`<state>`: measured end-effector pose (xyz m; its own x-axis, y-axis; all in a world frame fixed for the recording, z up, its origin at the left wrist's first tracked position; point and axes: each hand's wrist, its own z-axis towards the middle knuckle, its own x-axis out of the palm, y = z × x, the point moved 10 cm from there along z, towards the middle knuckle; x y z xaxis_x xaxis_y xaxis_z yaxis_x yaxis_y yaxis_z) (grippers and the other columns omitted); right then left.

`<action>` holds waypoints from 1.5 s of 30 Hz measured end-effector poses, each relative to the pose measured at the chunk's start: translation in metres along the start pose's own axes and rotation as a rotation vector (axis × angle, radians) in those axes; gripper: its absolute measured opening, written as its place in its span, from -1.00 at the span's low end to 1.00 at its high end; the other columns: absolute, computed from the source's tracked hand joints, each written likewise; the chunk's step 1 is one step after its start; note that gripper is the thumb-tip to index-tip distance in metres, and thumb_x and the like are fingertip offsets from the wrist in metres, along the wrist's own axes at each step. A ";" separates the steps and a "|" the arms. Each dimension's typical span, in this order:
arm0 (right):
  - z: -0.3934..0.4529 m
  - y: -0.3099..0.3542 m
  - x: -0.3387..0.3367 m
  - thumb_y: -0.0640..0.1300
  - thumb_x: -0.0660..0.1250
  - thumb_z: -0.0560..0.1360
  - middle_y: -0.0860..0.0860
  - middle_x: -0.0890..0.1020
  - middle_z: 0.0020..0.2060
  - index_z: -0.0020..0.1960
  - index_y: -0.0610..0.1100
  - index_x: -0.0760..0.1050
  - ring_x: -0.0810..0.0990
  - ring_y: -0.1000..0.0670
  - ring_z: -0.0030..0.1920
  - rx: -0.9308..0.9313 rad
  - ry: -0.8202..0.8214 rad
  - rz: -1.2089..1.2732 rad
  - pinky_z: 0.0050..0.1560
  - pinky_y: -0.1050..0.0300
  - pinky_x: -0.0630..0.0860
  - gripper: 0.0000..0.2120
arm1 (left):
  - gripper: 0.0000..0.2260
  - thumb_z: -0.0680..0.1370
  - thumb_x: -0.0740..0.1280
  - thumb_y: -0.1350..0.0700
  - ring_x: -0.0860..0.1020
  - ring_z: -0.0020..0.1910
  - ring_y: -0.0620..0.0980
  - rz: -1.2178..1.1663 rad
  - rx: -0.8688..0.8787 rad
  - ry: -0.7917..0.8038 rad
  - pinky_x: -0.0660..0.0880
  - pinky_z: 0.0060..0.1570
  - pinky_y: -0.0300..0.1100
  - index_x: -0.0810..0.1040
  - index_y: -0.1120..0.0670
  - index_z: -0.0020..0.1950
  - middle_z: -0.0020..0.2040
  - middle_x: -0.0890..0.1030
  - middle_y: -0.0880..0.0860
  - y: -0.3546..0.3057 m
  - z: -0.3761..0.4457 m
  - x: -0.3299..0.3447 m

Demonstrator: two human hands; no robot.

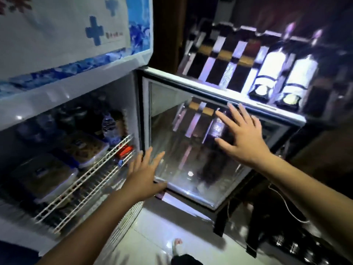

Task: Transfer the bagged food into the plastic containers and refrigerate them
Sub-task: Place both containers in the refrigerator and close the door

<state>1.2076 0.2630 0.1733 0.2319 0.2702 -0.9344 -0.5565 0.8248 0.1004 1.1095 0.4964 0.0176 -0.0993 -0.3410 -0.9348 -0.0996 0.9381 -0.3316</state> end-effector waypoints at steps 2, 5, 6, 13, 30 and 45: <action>0.007 -0.039 -0.024 0.27 0.25 0.46 0.03 0.08 0.61 0.58 0.17 0.14 -0.03 -0.09 0.61 0.069 -0.011 -0.089 0.47 -0.36 0.03 -0.27 | -0.12 0.48 0.36 -0.28 -0.24 0.61 0.12 0.011 0.073 -0.027 -0.16 0.55 0.10 -0.15 -0.27 0.60 0.64 -0.26 0.00 -0.035 0.008 -0.016; 0.019 -0.095 -0.033 0.29 0.30 0.49 0.05 0.03 0.62 0.61 0.16 0.00 -0.07 -0.05 0.61 0.182 0.076 -0.177 0.48 -0.37 -0.04 -0.19 | -0.12 0.48 0.35 -0.30 -0.25 0.61 0.13 0.074 0.159 -0.088 -0.16 0.56 0.12 -0.18 -0.29 0.60 0.64 -0.27 -0.01 -0.081 0.023 -0.042; 0.022 -0.108 -0.029 0.30 0.30 0.49 0.05 0.03 0.62 0.61 0.14 -0.03 -0.06 -0.04 0.61 0.208 0.117 -0.184 0.49 -0.37 -0.05 -0.17 | -0.13 0.49 0.34 -0.30 -0.25 0.61 0.13 0.088 0.178 -0.110 -0.16 0.56 0.13 -0.18 -0.29 0.60 0.64 -0.28 -0.01 -0.094 0.028 -0.052; 0.020 -0.128 -0.001 0.38 0.26 0.40 0.04 0.12 0.60 0.62 0.07 -0.01 0.07 -0.06 0.59 0.182 0.177 -0.118 0.49 -0.29 -0.02 -0.08 | -0.12 0.51 0.34 -0.25 -0.25 0.61 0.13 0.145 0.198 -0.210 -0.18 0.56 0.14 -0.21 -0.25 0.60 0.64 -0.28 -0.02 -0.165 0.078 -0.107; -0.027 -0.068 -0.046 0.42 0.14 0.41 0.27 0.30 0.46 0.58 0.20 0.08 0.23 0.06 0.30 -0.346 0.487 0.129 0.45 0.01 0.12 -0.21 | -0.35 0.54 0.25 -0.17 -0.01 0.63 0.02 0.095 0.494 -0.328 -0.03 0.54 0.25 0.16 -0.16 0.60 0.62 0.14 -0.08 -0.216 0.086 -0.087; -0.037 0.103 -0.041 0.33 0.25 0.53 0.38 0.22 0.50 0.53 0.29 0.16 0.04 0.28 0.54 -0.789 0.468 0.520 0.55 0.15 0.00 -0.38 | -0.53 0.63 0.06 0.00 -0.01 0.63 -0.04 -0.150 0.363 -0.247 0.00 0.55 0.16 0.31 -0.10 0.56 0.62 0.16 -0.12 -0.082 -0.059 -0.125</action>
<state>1.1117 0.3184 0.2090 -0.4220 0.1401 -0.8957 -0.8993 0.0602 0.4331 1.0717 0.4590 0.1695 0.1330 -0.4911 -0.8609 0.2625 0.8550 -0.4472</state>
